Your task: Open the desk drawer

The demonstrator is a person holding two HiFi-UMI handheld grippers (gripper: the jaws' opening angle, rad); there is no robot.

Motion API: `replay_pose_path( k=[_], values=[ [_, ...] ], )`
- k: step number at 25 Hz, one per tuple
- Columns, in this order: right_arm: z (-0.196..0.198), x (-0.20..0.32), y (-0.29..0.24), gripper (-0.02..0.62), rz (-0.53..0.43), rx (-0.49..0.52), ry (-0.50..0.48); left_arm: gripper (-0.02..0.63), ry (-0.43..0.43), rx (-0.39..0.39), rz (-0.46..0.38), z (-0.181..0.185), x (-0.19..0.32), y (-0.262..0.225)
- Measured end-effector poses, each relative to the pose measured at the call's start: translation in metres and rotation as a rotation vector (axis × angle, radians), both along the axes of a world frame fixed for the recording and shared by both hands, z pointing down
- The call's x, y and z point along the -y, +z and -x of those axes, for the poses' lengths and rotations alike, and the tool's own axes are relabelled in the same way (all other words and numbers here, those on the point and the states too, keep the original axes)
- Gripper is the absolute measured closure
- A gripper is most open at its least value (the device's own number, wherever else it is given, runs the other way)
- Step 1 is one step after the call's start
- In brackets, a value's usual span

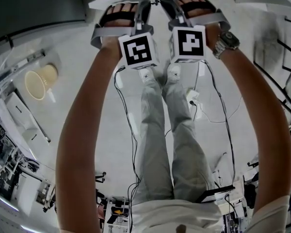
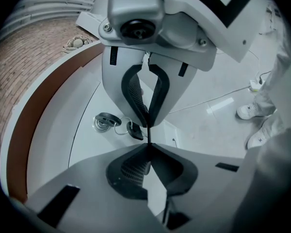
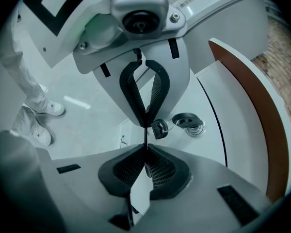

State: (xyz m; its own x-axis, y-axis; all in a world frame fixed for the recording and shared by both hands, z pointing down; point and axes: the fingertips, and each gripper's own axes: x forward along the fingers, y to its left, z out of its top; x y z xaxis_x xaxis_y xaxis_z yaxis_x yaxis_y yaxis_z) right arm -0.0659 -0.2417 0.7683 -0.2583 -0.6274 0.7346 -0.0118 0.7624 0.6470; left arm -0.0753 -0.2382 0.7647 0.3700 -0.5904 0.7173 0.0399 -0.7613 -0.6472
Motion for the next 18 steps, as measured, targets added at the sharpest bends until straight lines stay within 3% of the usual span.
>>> replay_pose_path(
  k=[8, 11, 14, 16, 18],
  values=[
    [0.001, 0.001, -0.001, 0.558, -0.009, 0.009, 0.004, 0.578, -0.026, 0.021, 0.006, 0.006, 0.005, 0.000],
    [0.004, 0.002, 0.000, 0.557, -0.026, 0.020, 0.012, 0.564, -0.072, -0.038, 0.026, 0.006, 0.006, 0.001],
    [0.004, 0.001, -0.002, 0.557, -0.035, 0.052, 0.034, 0.468, -0.117, -0.094, 0.037, 0.004, -0.001, 0.001],
    [0.003, -0.003, -0.004, 0.554, -0.009, 0.099, 0.067, 0.456, -0.129, -0.118, 0.011, 0.004, -0.008, -0.001],
    [-0.001, -0.007, -0.006, 0.463, 0.015, 0.143, 0.104, 0.456, -0.149, -0.176, -0.016, 0.004, -0.013, -0.007]
  ],
)
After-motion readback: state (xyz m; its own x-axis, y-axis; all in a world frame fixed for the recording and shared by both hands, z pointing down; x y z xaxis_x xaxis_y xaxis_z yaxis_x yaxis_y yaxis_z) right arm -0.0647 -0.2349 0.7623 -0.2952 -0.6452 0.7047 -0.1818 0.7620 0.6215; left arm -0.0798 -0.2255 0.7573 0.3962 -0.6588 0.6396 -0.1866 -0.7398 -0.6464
